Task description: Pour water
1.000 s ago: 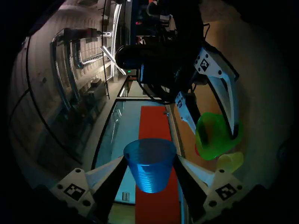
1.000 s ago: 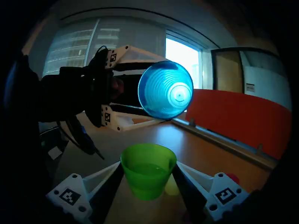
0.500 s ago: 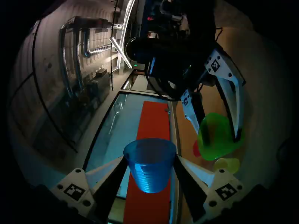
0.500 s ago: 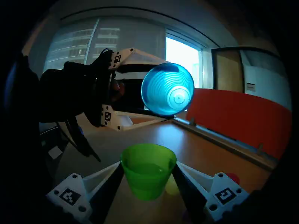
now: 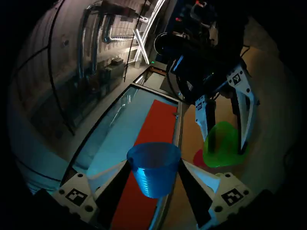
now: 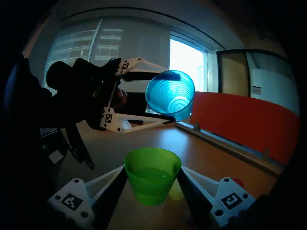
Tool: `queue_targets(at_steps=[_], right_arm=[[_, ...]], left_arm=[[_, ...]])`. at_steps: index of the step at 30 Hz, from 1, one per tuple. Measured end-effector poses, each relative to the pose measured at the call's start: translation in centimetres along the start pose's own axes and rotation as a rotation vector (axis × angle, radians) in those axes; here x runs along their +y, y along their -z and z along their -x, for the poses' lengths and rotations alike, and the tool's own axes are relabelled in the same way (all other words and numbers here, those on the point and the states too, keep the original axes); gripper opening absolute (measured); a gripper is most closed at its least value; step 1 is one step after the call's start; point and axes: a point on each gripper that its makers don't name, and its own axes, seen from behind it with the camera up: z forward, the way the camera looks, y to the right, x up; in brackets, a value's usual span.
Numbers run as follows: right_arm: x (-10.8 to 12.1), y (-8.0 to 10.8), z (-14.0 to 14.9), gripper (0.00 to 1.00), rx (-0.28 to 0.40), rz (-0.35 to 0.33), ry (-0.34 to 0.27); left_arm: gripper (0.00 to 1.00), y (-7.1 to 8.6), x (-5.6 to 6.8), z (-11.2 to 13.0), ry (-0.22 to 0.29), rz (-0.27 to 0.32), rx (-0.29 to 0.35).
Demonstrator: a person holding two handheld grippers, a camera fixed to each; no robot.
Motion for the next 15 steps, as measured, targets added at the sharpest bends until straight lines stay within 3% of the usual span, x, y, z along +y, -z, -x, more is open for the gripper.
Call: queue_targets(at_steps=[15], right_arm=[[-0.15, 0.19, -0.52, 0.89, 0.004, 0.003, 0.011]], left_arm=[[0.84, 0.46, -0.66, 0.89, 0.209, -0.028, -0.03]])
